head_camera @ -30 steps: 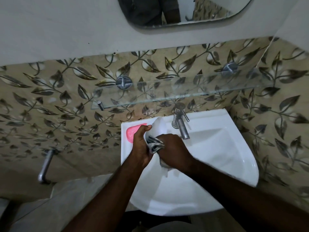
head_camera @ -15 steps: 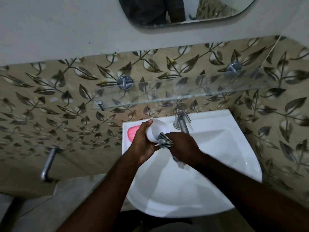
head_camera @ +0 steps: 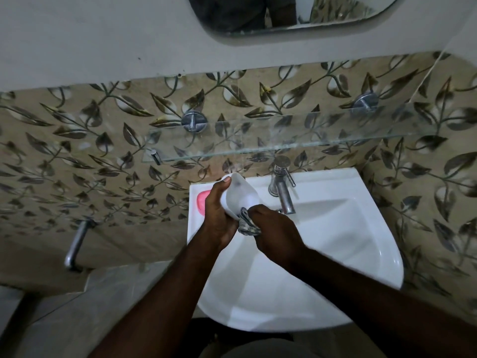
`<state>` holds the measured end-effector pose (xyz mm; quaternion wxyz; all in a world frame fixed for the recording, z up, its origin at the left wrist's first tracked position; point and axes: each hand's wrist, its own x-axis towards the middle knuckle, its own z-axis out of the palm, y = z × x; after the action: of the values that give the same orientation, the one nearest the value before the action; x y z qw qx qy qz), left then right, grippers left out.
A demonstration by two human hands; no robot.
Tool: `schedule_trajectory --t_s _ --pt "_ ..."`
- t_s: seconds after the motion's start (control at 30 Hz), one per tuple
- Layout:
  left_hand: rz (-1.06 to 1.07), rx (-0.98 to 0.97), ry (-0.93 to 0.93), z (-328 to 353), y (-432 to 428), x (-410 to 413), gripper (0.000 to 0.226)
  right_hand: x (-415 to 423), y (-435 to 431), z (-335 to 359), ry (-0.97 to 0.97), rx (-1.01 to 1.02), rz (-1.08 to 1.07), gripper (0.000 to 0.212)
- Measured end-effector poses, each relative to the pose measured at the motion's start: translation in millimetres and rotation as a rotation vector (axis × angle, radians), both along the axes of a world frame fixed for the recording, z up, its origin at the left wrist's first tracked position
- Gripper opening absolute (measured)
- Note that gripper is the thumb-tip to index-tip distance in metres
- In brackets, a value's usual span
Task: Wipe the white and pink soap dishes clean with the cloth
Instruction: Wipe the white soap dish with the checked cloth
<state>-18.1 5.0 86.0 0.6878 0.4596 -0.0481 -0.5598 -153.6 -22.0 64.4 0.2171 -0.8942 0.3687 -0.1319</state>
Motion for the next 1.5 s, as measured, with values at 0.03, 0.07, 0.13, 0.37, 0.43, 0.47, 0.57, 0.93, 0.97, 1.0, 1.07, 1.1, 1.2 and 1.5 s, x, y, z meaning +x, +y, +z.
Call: schedule_trajectory --t_s 0.03,0.07,0.13,0.37,0.43,0.47,0.57,0.93,0.97,1.0,1.07,1.1,1.2,1.5 --pt "0.0 0.002 0.003 1 1 -2 0.072 6 4 8 -0.105 0.116 -0.066 0.018" --pt "0.001 -0.003 -0.002 0 1 -3 0.07 13 9 14 -0.201 0.268 -0.127 0.012" --pt "0.013 -0.022 -0.017 2 3 -3 0.047 20 19 19 -0.333 0.365 -0.131 0.009" --pt "-0.045 0.059 -0.044 -2 10 -6 0.042 -12 -2 -17 0.122 -0.184 0.115 0.041" --pt "-0.035 0.065 -0.012 -2 11 -11 0.044 -2 8 -2 -0.046 0.055 -0.029 0.027" --pt "-0.033 0.057 -0.005 -1 11 -13 0.048 3 15 4 -0.132 0.185 -0.096 0.023" --pt "-0.027 0.013 -0.007 2 10 -11 0.034 6 29 9 -0.309 0.15 -0.075 0.026" --pt "0.01 -0.006 -0.011 10 -4 -7 0.032 -7 0 6 -0.199 0.029 0.078 0.032" --pt "0.011 -0.004 -0.022 10 -5 -7 0.032 -3 4 9 -0.264 0.11 0.019 0.029" --pt "0.001 0.003 -0.028 9 -5 -7 0.033 0 9 12 -0.323 0.159 -0.021 0.028" --pt "-0.022 0.012 -0.034 12 -5 -4 0.039 1 14 12 -0.327 0.095 -0.01 0.032" --pt "-0.051 0.029 -0.04 13 -5 -1 0.044 -3 13 8 -0.26 0.01 0.032 0.034" --pt "-0.201 0.188 -0.085 14 -2 3 0.054 -17 0 -5 -0.063 -0.244 0.156 0.039" --pt "-0.122 0.091 -0.199 9 5 -10 0.057 8 6 23 -0.24 0.128 0.034 0.01"
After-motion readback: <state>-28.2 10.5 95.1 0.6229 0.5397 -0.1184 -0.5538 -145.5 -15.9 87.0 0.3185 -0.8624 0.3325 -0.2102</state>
